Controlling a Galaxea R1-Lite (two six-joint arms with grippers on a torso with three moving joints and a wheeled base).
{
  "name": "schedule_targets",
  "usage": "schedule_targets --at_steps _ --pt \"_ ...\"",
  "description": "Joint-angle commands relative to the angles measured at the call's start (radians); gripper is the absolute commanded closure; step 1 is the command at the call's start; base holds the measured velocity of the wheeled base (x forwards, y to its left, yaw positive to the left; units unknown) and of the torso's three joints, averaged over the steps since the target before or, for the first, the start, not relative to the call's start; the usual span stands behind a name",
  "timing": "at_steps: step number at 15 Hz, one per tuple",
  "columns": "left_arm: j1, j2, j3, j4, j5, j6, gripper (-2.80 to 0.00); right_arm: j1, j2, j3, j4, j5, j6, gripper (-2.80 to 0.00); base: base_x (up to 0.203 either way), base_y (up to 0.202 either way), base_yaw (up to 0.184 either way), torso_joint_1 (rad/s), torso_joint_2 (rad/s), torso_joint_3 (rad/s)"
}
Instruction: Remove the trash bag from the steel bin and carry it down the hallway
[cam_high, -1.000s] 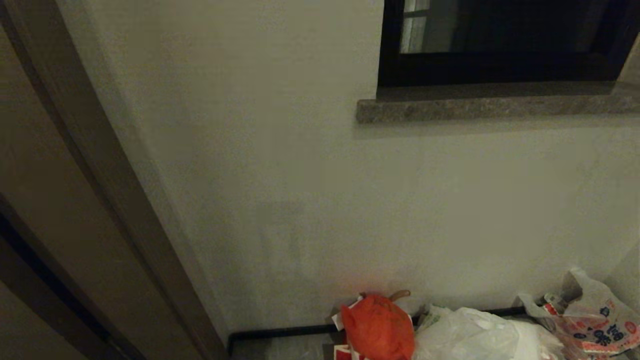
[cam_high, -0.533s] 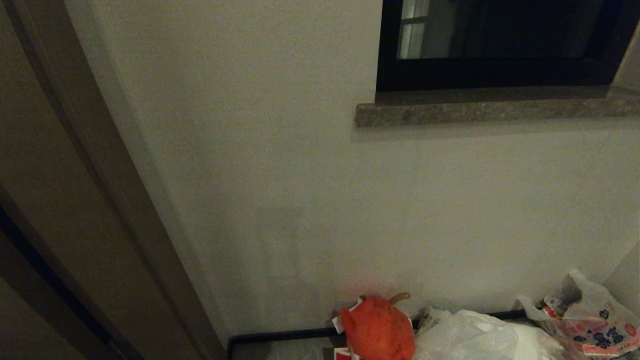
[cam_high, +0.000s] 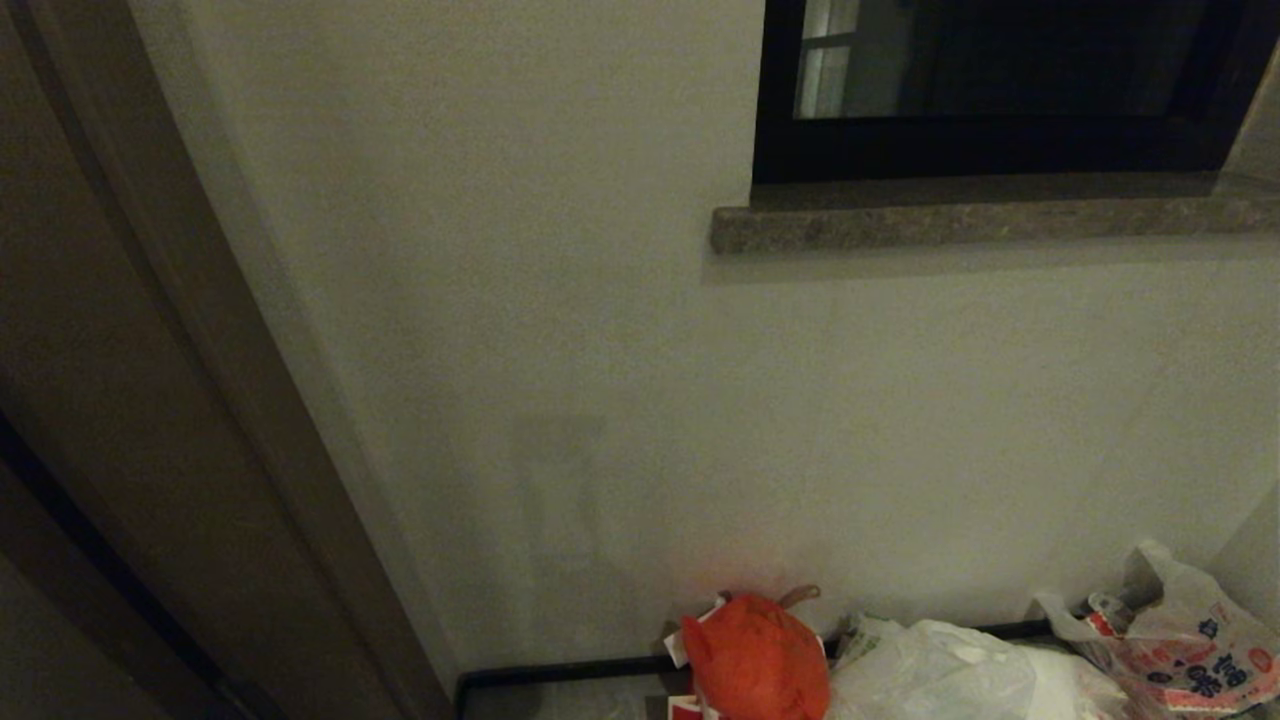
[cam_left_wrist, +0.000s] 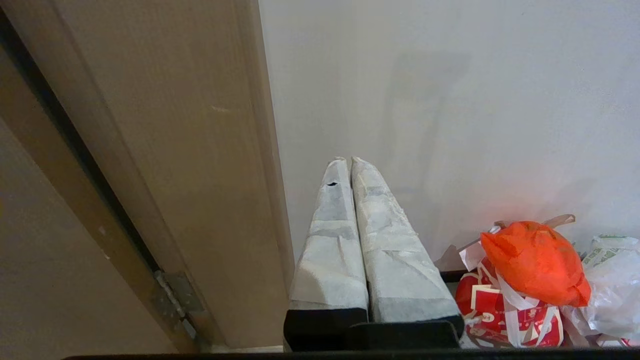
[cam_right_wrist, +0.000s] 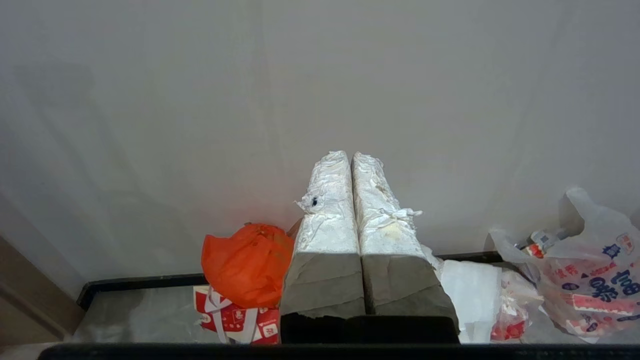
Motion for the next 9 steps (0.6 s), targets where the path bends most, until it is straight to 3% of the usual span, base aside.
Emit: schedule_targets --at_steps 1,9 --pt "0.0 0.0 0.002 0.0 0.001 0.0 0.0 0.0 0.001 0.0 -0.001 0.0 0.0 0.0 0.0 0.0 0.0 0.0 0.0 0.0" --pt "0.0 0.0 0.002 0.0 0.001 0.0 0.0 0.0 0.001 0.0 -0.001 0.0 0.0 0.0 0.0 0.0 0.0 0.0 0.0 0.0"
